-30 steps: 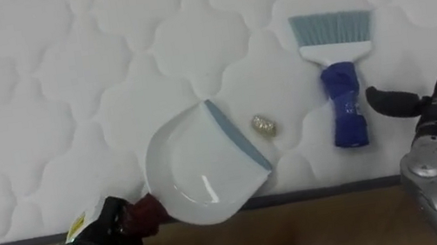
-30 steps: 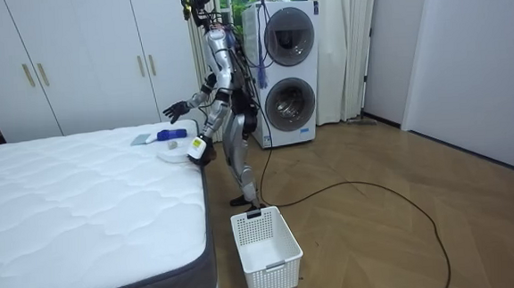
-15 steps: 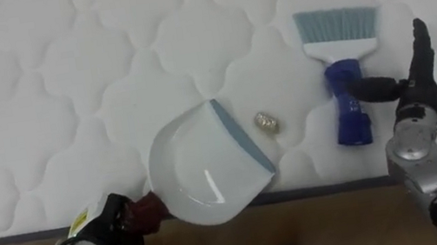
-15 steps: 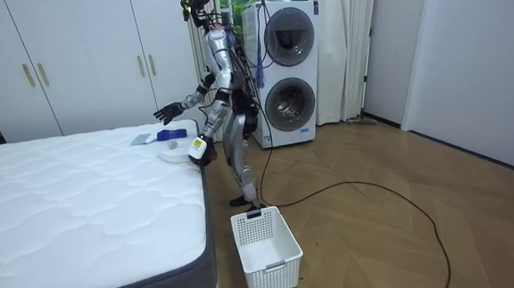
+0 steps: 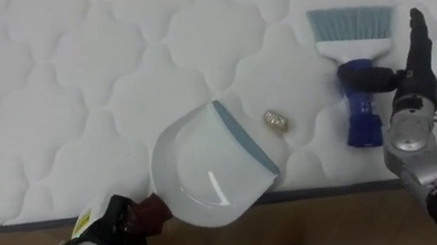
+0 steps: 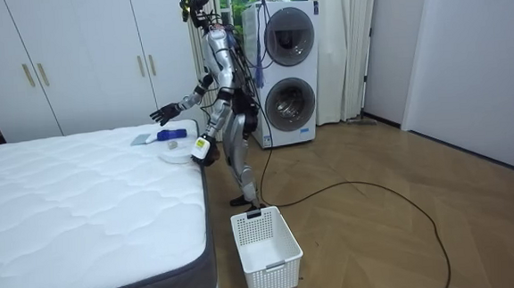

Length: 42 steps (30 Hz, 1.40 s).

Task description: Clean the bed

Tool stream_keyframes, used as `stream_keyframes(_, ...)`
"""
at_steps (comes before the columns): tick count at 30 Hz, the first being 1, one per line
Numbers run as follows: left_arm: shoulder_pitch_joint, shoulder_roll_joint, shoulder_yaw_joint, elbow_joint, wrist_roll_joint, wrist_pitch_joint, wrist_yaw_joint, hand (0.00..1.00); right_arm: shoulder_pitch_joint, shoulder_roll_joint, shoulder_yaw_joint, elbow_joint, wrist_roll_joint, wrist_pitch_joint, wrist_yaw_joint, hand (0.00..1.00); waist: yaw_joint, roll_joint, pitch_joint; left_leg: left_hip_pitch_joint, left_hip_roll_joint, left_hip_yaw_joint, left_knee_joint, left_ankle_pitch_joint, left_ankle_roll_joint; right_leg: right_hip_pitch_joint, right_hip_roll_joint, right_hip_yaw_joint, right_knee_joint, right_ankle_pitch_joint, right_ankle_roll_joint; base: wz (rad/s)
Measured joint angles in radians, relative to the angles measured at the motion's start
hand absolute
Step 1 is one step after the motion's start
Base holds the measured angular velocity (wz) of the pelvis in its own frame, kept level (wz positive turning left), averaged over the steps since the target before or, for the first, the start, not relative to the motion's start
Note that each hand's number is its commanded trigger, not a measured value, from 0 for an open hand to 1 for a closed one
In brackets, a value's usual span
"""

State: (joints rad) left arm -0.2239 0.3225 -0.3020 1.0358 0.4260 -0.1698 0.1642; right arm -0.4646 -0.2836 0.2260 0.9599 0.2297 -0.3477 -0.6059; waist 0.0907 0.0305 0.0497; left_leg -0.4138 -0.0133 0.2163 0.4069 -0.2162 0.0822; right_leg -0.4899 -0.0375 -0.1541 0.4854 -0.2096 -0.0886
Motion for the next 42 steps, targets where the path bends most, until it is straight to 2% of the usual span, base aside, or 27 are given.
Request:
stream_keyframes(6, -0.002, -0.001, -0.018, 0.0, -0.003, 0.018, -0.001, 1.0, 0.002, 0.0, 0.042, 0.036, 0.006, 0.005, 0.052, 0.0, -0.002, 0.004, -0.0024, 0.008, 0.0, -0.001, 0.001, 0.0, 0.0, 0.01, 0.0, 0.0, 0.0, 0.0, 0.0, 0.0)
stream_keyframes(10, 0.001, -0.002, -0.028, 0.0, -0.003, 0.031, -0.001, 1.0, 0.005, -0.003, 0.049, 0.093, 0.015, 0.045, 0.104, 0.0, -0.004, 0.005, -0.0024, 0.015, 0.0, -0.007, 0.002, 0.0, 0.0, 0.022, -0.001, -0.007, 0.0, 0.001, 0.001, 0.03)
stream_keyframes(15, -0.004, -0.002, -0.034, -0.009, -0.002, 0.036, -0.004, 1.0, 0.006, -0.006, 0.05, 0.172, 0.027, 0.067, 0.152, 0.0, -0.004, 0.006, -0.0022, 0.014, 0.0, -0.011, 0.005, 0.0, 0.0, 0.022, -0.002, -0.012, -0.002, 0.0, 0.0, 0.04)
stream_keyframes(19, -0.012, -0.002, -0.034, 0.007, -0.002, 0.035, -0.004, 1.0, 0.006, -0.011, 0.048, 0.218, 0.01, 0.089, 0.174, 0.0, -0.007, 0.011, 0.0006, 0.011, 0.0, -0.014, 0.009, 0.0, 0.0, 0.024, -0.003, -0.018, -0.002, 0.0, 0.0, 0.02)
stream_keyframes(24, -0.013, -0.003, -0.036, 0.007, -0.003, 0.036, -0.006, 1.0, 0.006, -0.019, 0.047, 0.276, -0.011, 0.098, 0.196, 0.0, -0.006, 0.019, 0.0057, 0.005, -0.001, -0.026, 0.009, 0.0, 0.0, 0.028, -0.007, -0.038, -0.003, 0.0, 0.0, 0.09)
stream_keyframes(31, -0.013, -0.002, -0.036, 0.007, -0.003, 0.038, -0.023, 1.0, 0.005, -0.027, 0.047, 0.305, -0.035, 0.11, 0.221, 0.0, -0.001, 0.02, 0.0066, 0.003, -0.002, -0.027, 0.009, 0.0, 0.0, 0.028, -0.01, -0.047, -0.007, -0.003, 0.0, 0.04)
stream_keyframes(32, -0.013, -0.002, -0.036, 0.007, -0.003, 0.037, -0.024, 1.0, 0.005, -0.027, 0.047, 0.307, -0.039, 0.11, 0.224, 0.02, -0.001, 0.02, 0.0066, 0.003, -0.002, -0.027, 0.009, 0.0, 0.0, 0.028, -0.01, -0.048, -0.003, -0.004, 0.0, 0.03)
stream_keyframes(33, -0.013, -0.003, -0.036, 0.007, -0.003, 0.037, -0.025, 1.0, 0.004, -0.027, 0.047, 0.308, -0.039, 0.11, 0.228, 0.1, -0.001, 0.02, 0.0066, 0.003, -0.003, -0.027, 0.008, 0.0, 0.0, 0.028, -0.011, -0.049, -0.003, -0.004, 0.0, 0.0)
stream_keyframes(34, -0.013, -0.003, -0.036, 0.007, -0.004, 0.037, -0.025, 1.0, 0.002, -0.028, 0.047, 0.314, -0.039, 0.111, 0.231, 0.1, -0.001, 0.02, 0.0067, 0.003, -0.003, -0.027, 0.009, 0.0, 0.0, 0.028, -0.011, -0.05, -0.003, -0.004, 0.0, 0.0)
stream_keyframes(36, -0.013, -0.003, -0.036, 0.007, -0.004, 0.037, -0.025, 1.0, -0.002, -0.028, 0.05, 0.321, -0.04, 0.117, 0.238, 0.27, -0.002, 0.019, 0.0069, 0.003, -0.003, -0.028, 0.009, 0.0, 0.0, 0.029, -0.012, -0.05, -0.003, -0.004, 0.0, 0.0)
stream_keyframes(38, -0.013, -0.003, -0.036, 0.007, -0.004, 0.037, -0.025, 1.0, -0.008, -0.037, 0.057, 0.323, -0.042, 0.13, 0.237, 0.31, -0.003, 0.018, 0.0074, 0.003, -0.003, -0.028, 0.009, 0.0, 0.0, 0.03, -0.012, -0.051, -0.002, -0.004, 0.0, 0.0)
stream_keyframes(39, -0.013, -0.002, -0.036, 0.007, -0.005, 0.038, -0.025, 1.0, -0.013, -0.047, 0.056, 0.325, -0.043, 0.133, 0.234, 0.47, -0.003, 0.016, 0.0079, 0.003, -0.003, -0.028, 0.009, 0.0, 0.0, 0.03, -0.012, -0.051, -0.002, -0.004, 0.0, 0.0)
stream_keyframes(41, -0.013, -0.002, -0.036, 0.007, -0.006, 0.039, -0.025, 1.0, -0.019, -0.068, 0.057, 0.326, -0.045, 0.144, 0.233, 0.55, -0.003, 0.013, 0.0097, 0.003, -0.003, -0.029, 0.009, 0.0, 0.0, 0.031, -0.012, -0.052, -0.002, -0.004, 0.0, 0.0)
stream_keyframes(42, -0.013, -0.002, -0.036, 0.007, -0.007, 0.04, -0.025, 1.0, -0.022, -0.077, 0.057, 0.327, -0.045, 0.153, 0.233, 0.68, -0.003, 0.012, 0.0103, 0.003, -0.003, -0.03, 0.009, 0.0, 0.0, 0.032, -0.012, -0.053, -0.003, -0.004, 0.0, 0.0)
